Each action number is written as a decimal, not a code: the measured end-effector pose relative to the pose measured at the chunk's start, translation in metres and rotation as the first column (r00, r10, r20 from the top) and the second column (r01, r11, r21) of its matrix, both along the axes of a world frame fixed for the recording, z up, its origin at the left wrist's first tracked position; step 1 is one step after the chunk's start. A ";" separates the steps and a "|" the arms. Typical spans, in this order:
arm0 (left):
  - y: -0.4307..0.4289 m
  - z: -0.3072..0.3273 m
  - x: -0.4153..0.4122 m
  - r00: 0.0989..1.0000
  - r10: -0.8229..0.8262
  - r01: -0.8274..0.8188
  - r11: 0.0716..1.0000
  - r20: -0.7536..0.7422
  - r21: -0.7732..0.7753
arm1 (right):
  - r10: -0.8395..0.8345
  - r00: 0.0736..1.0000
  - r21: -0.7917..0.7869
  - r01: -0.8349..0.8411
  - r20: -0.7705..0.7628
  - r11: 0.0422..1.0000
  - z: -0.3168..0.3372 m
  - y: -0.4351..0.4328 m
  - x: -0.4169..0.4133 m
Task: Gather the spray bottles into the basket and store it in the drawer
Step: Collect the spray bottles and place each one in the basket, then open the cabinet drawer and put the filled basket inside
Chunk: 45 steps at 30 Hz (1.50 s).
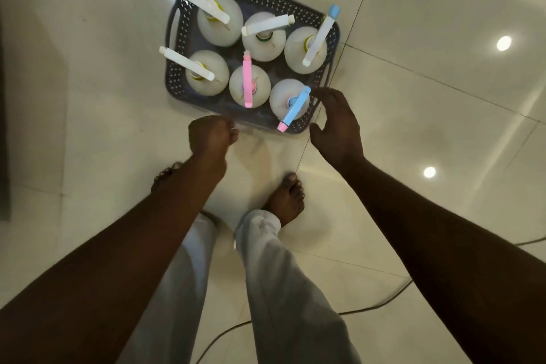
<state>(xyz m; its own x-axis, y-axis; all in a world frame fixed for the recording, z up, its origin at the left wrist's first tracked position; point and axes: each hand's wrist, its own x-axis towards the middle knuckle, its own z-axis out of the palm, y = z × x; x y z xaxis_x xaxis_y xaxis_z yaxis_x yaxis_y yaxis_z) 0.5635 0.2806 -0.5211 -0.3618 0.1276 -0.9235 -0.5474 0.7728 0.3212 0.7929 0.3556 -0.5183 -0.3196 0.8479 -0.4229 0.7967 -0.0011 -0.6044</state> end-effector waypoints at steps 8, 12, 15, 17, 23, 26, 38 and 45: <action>0.015 0.019 -0.136 0.839 -0.182 0.152 0.983 -0.513 -0.099 | -0.723 0.691 -0.287 0.690 -0.009 0.664 0.011 0.024 -0.017; 0.057 0.004 -0.172 0.778 -0.438 0.441 0.892 -0.452 -0.105 | -0.814 0.580 -0.418 0.751 0.045 0.512 -0.003 0.049 -0.028; 0.086 -0.007 -0.171 0.777 -0.509 0.540 0.842 -0.370 -0.023 | -0.843 0.536 -0.464 0.758 0.043 0.458 -0.013 0.058 -0.034; 0.098 -0.013 -0.168 0.796 -0.519 0.553 0.833 -0.311 0.026 | -0.855 0.517 -0.471 0.763 0.032 0.444 -0.018 0.060 -0.036; 0.097 -0.022 -0.170 0.809 -0.492 0.545 0.833 -0.320 0.097 | -0.822 0.568 -0.470 0.738 0.044 0.485 -0.027 0.057 -0.040; 0.093 -0.023 -0.170 0.831 -0.455 0.510 0.853 -0.320 0.111 | -0.858 0.512 -0.470 0.766 0.033 0.439 -0.028 0.056 -0.042; 0.062 0.019 -0.179 0.867 -0.393 0.457 0.873 -0.308 0.172 | -0.872 0.489 -0.449 0.773 -0.027 0.448 0.017 0.044 -0.044; 0.021 0.122 -0.191 0.902 -0.301 0.377 0.898 -0.309 0.226 | -0.830 0.550 -0.467 0.711 -0.096 0.525 0.120 0.023 -0.060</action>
<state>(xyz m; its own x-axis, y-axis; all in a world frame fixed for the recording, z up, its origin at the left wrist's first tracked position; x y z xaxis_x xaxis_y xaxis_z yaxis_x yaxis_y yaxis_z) 0.3727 0.3012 -0.3993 -0.4717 0.5193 -0.7126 -0.1357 0.7558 0.6406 0.7333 0.3785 -0.3987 0.2420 0.6307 -0.7373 0.1729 -0.7758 -0.6068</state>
